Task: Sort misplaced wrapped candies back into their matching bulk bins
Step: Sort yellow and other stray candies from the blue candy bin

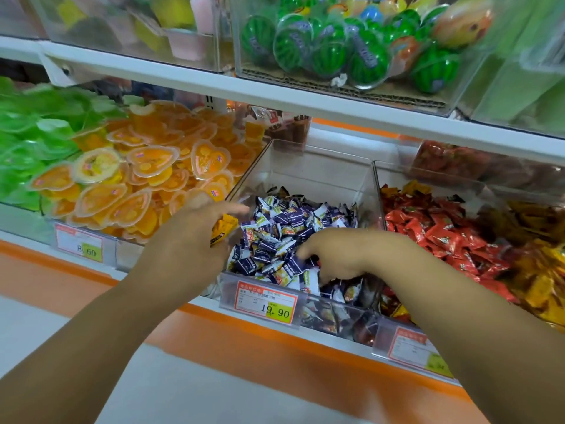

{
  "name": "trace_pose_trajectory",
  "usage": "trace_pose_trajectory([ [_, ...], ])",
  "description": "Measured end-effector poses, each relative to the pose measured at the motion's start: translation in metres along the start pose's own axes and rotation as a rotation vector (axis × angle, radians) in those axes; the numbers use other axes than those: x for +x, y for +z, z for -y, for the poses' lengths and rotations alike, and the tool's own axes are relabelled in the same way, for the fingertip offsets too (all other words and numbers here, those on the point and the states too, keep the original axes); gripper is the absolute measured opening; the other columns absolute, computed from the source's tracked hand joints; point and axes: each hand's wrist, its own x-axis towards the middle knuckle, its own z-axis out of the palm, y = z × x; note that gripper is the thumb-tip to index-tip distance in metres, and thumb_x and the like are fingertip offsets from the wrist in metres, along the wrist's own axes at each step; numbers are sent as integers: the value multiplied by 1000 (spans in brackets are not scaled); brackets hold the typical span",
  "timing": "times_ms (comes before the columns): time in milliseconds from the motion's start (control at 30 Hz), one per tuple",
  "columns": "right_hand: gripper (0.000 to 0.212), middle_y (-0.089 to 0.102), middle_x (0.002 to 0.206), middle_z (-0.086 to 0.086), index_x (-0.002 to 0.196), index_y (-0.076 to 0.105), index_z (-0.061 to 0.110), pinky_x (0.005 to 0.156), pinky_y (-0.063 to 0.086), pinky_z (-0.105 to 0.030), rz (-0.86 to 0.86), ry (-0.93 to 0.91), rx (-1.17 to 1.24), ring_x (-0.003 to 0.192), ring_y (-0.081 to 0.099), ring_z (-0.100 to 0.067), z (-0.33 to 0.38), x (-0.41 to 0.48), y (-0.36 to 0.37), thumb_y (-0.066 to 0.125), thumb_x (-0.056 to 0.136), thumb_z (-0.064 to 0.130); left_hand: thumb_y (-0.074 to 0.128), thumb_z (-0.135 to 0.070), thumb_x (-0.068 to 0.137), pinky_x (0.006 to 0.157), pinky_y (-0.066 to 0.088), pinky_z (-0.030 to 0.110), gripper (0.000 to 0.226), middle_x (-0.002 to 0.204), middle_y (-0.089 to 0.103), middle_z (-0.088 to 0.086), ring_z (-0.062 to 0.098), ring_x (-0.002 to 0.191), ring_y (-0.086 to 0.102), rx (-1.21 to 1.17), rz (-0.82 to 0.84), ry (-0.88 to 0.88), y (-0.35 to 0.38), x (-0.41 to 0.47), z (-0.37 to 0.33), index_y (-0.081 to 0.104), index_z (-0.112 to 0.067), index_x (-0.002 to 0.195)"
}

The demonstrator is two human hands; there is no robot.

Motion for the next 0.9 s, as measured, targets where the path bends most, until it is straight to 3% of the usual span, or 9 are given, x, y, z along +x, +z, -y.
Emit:
trace_pose_trajectory([
  [100, 30, 48, 118, 5, 116, 59, 31, 67, 52, -24, -46, -41, 237, 79, 67, -22, -3, -5, -5, 65, 91, 16, 57, -20, 92, 49, 32, 19, 43, 87, 37, -17, 14, 60, 47, -2, 11, -10, -1, 0, -1, 52, -41, 129],
  [167, 20, 46, 111, 12, 105, 58, 34, 63, 47, -21, -93, -60, 362, 65, 70, -17, -5, -9, -11, 64, 92, 21, 57, -19, 92, 49, 31, 19, 44, 88, 37, -18, 14, 61, 48, -4, 11, -12, -1, 1, -1, 51, -42, 129],
  [233, 18, 56, 105, 14, 103, 57, 34, 69, 49, -23, -144, -81, 494, 64, 71, -14, -10, -13, -16, 64, 92, 21, 57, -18, 92, 49, 32, 21, 45, 89, 37, -18, 15, 61, 48, -12, 14, -12, -1, 1, -2, 50, -43, 129],
  [333, 16, 72, 84, -8, 104, 55, 26, 69, 57, -26, -168, -102, 702, 68, 72, -15, -15, -16, -20, 59, 95, 13, 58, -14, 91, 48, 31, 20, 49, 89, 37, -20, 14, 61, 48, -11, 12, -19, -1, 1, -1, 49, -43, 130],
  [400, 14, 74, 82, -15, 108, 54, 23, 74, 58, -29, -176, -101, 734, 70, 73, -17, -16, -17, -21, 55, 97, 14, 58, -12, 91, 48, 30, 20, 50, 89, 37, -20, 12, 60, 47, -7, 15, -22, -1, 1, -1, 49, -43, 129],
  [533, 13, 74, 78, -7, 110, 53, 27, 62, 56, -21, -190, -105, 755, 61, 71, -15, -14, -17, -23, 48, 101, 20, 58, -13, 92, 46, 30, 22, 48, 88, 36, -17, 11, 55, 44, -5, 16, -19, -1, 1, -2, 50, -43, 128],
  [667, 9, 70, 93, -19, 104, 51, 30, 52, 55, -29, -189, -122, 762, 61, 67, -24, -13, -15, -21, 44, 102, 25, 58, -14, 92, 44, 27, 20, 47, 87, 36, -18, 10, 51, 41, -3, 16, -20, -1, 0, -3, 50, -43, 129],
  [800, 12, 68, 79, -13, 103, 53, 20, 44, 47, -26, -300, -146, 769, 54, 61, -21, -20, -16, -20, 61, 94, 20, 58, -12, 91, 45, 29, 19, 50, 89, 36, -21, 10, 52, 44, -1, 18, -31, -1, 2, -3, 49, -45, 128],
  [900, 14, 69, 77, -6, 97, 57, 22, 46, 45, -23, -434, -142, 751, 53, 60, -17, -26, -26, -22, 67, 89, 19, 58, -11, 91, 46, 30, 20, 50, 87, 36, -21, 11, 54, 45, -13, 14, -30, 0, 3, -4, 49, -46, 127],
])
